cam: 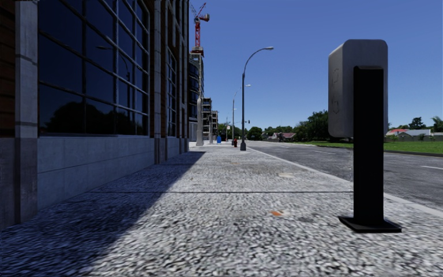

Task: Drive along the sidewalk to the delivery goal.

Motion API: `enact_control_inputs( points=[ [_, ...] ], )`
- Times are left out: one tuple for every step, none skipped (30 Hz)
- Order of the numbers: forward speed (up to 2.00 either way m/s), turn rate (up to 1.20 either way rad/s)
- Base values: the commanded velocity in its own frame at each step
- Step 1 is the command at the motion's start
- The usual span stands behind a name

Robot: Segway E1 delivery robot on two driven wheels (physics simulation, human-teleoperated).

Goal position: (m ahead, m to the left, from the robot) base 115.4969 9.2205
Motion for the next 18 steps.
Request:
enact_control_inputs(
  points=[
    [1.92,0.00],
    [1.92,0.00],
    [1.92,0.00],
    [1.92,0.00],
    [1.92,0.00],
    [1.92,0.00],
    [1.92,0.00],
    [1.92,0.00],
    [1.92,0.00],
    [1.92,0.00],
    [1.92,0.00],
    [1.92,0.00],
    [1.92,0.00],
    [1.92,0.00],
    [1.92,0.00],
    [1.92,0.00],
    [1.92,0.00],
    [1.92,0.00]
  ],
)
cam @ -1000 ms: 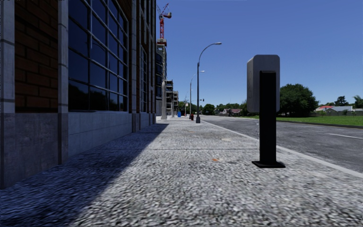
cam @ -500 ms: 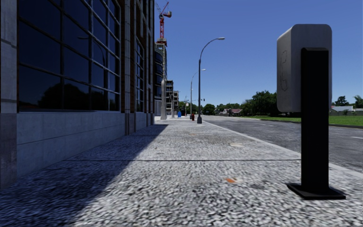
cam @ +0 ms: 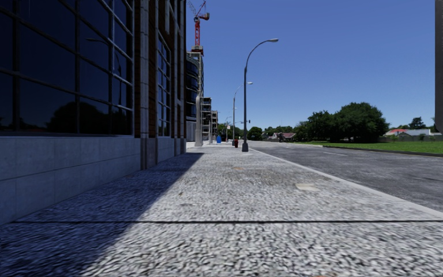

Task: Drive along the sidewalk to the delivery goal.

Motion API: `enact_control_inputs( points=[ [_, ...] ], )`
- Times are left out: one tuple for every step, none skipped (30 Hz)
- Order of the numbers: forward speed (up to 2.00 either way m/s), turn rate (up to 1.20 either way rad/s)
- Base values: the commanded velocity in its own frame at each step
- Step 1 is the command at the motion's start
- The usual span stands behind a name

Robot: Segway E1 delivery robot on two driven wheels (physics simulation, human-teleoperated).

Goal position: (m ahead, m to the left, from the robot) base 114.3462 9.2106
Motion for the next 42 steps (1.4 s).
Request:
enact_control_inputs(
  points=[
    [1.92,0.00],
    [1.92,0.00],
    [1.92,0.00],
    [1.92,0.00],
    [1.92,0.00],
    [1.92,0.00],
    [1.92,0.00],
    [1.92,0.00],
    [1.92,0.00],
    [1.92,0.00],
    [1.92,0.00],
    [1.92,0.00],
    [1.92,0.00],
    [1.92,0.00],
    [1.92,0.00],
    [1.91,0.00],
    [1.91,0.00],
    [1.91,0.00],
    [1.91,0.00],
    [1.91,0.00],
    [1.91,0.00],
    [1.91,0.00],
    [1.91,0.00],
    [1.91,0.00],
    [1.91,0.00],
    [1.91,0.00],
    [1.91,0.00],
    [1.91,0.00],
    [1.91,0.00],
    [1.91,0.00],
    [1.91,0.00],
    [1.91,0.00],
    [1.91,0.00],
    [1.91,0.00],
    [1.91,0.00],
    [1.91,0.00],
    [1.91,0.00],
    [1.91,0.00],
    [1.91,0.00],
    [1.91,0.00],
    [1.91,0.00],
    [1.91,0.00]
  ],
)
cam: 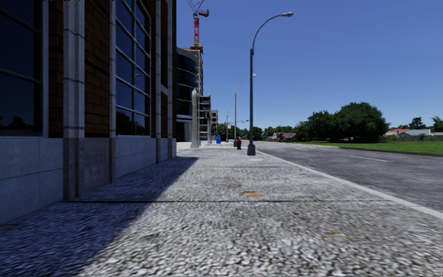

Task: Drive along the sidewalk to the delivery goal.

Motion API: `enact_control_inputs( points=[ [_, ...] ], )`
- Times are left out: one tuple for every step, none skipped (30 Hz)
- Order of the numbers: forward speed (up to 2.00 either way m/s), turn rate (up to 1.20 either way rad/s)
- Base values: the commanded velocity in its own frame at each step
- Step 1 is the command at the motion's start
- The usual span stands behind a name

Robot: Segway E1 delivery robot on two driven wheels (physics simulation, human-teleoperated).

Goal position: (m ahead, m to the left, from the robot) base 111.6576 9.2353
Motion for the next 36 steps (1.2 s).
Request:
enact_control_inputs(
  points=[
    [1.91,0.00],
    [1.91,0.00],
    [1.91,0.00],
    [1.91,0.00],
    [1.91,0.00],
    [1.91,0.00],
    [1.91,0.00],
    [1.91,0.00],
    [1.91,0.00],
    [1.91,0.00],
    [1.91,0.00],
    [1.91,0.00],
    [1.91,0.00],
    [1.91,0.00],
    [1.91,0.00],
    [1.91,0.00],
    [1.91,0.00],
    [1.91,0.00],
    [1.91,0.00],
    [1.91,0.00],
    [1.91,0.00],
    [1.91,0.00],
    [1.91,0.00],
    [1.91,0.00],
    [1.91,0.00],
    [1.91,0.00],
    [1.91,0.00],
    [1.91,0.00],
    [1.91,0.00],
    [1.91,0.00],
    [1.91,0.00],
    [1.91,0.00],
    [1.91,0.00],
    [1.91,0.00],
    [1.91,0.00],
    [1.91,0.00]
  ],
)
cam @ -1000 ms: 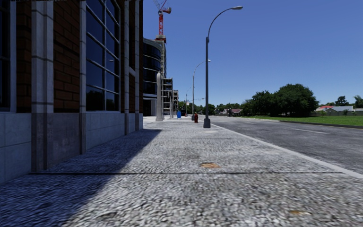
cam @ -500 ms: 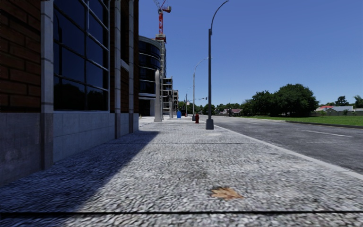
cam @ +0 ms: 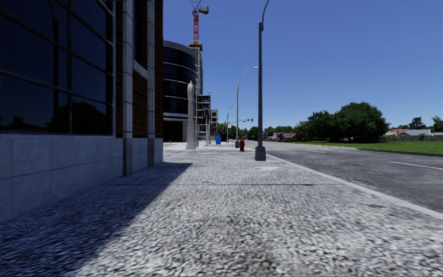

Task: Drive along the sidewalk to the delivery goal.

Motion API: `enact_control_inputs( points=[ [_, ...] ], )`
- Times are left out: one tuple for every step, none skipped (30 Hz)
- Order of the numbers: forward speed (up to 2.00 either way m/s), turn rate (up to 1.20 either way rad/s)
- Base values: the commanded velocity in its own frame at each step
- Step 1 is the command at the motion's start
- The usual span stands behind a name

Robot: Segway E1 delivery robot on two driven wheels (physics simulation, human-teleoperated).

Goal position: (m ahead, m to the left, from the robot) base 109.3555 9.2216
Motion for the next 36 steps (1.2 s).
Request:
enact_control_inputs(
  points=[
    [1.91,0.00],
    [1.91,0.00],
    [1.91,0.00],
    [1.91,0.00],
    [1.91,0.00],
    [1.91,0.00],
    [1.91,0.00],
    [1.91,0.00],
    [1.91,0.00],
    [1.91,0.00],
    [1.91,0.00],
    [1.91,0.00],
    [1.91,0.00],
    [1.91,0.00],
    [1.91,0.00],
    [1.91,0.00],
    [1.91,0.00],
    [1.91,0.00],
    [1.91,0.00],
    [1.91,0.00],
    [1.91,0.00],
    [1.91,0.00],
    [1.91,0.00],
    [1.91,0.00],
    [1.91,0.00],
    [1.91,0.00],
    [1.91,0.00],
    [1.91,0.00],
    [1.91,0.00],
    [1.91,0.00],
    [1.91,0.00],
    [1.91,0.00],
    [1.91,0.00],
    [1.91,0.00],
    [1.91,0.00],
    [1.91,0.00]
  ],
)
